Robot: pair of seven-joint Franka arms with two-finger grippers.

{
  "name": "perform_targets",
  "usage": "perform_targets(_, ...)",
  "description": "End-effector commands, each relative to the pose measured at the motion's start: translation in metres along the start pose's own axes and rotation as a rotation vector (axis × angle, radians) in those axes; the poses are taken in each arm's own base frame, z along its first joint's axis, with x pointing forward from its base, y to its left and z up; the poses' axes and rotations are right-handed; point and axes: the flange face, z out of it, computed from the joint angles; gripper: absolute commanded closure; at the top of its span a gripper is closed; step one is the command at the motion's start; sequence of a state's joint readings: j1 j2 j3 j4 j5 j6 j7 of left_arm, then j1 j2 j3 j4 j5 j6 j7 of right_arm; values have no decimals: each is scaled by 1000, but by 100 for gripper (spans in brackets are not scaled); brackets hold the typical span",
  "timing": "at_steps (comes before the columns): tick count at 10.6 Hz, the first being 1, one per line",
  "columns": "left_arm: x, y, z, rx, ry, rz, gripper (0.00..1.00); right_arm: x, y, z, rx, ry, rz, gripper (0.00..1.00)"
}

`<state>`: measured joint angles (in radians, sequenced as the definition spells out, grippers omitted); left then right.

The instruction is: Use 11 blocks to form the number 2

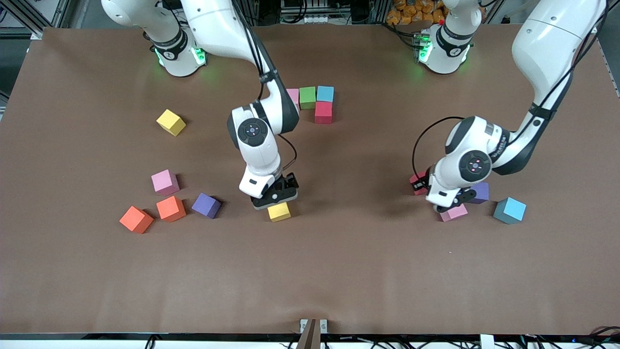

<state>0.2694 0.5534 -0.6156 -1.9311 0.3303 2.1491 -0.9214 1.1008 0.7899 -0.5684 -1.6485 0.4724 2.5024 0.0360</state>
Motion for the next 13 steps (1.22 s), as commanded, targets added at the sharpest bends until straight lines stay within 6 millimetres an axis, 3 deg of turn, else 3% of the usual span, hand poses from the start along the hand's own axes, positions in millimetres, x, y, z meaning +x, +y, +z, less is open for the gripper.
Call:
perform_targets(1, -15, 20, -20, 45, 6, 31, 43, 18, 4, 7, 31, 19, -20, 0)
perform_targets(5, -72, 82, -25, 53, 32, 99, 43, 26, 7, 23, 20, 102, -21, 0)
perform_targets(7, -94, 103, -29, 52, 47, 147, 42, 26, 8, 23, 19, 104, -46, 2)
perform_targets(11, -144, 142, -25, 50, 70, 202, 42, 16, 11, 32, 19, 77, -20, 0)
perform_targets(13, -172, 169, -32, 16, 89, 247, 41, 9, 19, 40, 45, 57, 43, 0)
